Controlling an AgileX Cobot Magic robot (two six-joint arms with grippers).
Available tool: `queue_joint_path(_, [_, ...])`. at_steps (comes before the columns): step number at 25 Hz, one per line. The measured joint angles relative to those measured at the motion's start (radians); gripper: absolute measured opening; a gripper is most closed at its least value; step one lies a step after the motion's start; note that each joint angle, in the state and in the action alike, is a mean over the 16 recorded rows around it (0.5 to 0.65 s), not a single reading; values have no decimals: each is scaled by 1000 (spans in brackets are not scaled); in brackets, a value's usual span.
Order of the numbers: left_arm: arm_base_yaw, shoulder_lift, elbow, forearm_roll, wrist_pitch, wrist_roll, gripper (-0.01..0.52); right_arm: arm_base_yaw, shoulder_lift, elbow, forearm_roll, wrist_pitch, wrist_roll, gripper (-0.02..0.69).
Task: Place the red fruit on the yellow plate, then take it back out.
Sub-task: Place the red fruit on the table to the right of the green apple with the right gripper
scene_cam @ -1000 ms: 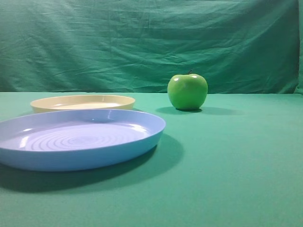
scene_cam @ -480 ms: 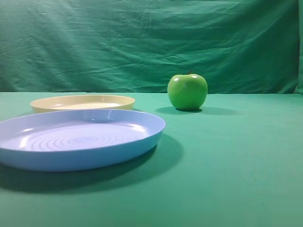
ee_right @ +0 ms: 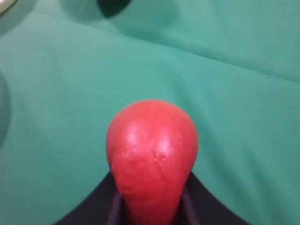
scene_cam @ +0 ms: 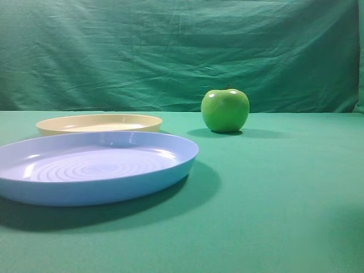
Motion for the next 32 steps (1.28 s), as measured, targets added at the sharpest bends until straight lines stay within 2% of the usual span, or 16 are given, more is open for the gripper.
queue_joint_path(8, [0,0,0,0,0,0,0,0,70,124,5,-176,8,178])
queue_joint_path(15, [0,0,0,0,0,0,0,0,164,139,5,-245,9,199])
queue_joint_path(19, [0,0,0,0,0,0,0,0,204,139,5,-264,9,268])
queue_joint_path(25, [0,0,0,0,0,0,0,0,228,136,5,-271,9,413])
queue_joint_path(29, [0,0,0,0,0,0,0,0,230,112,5,-241,9,511])
queue_joint_path(32, [0,0,0,0,0,0,0,0,231,66,5,-187,9,558])
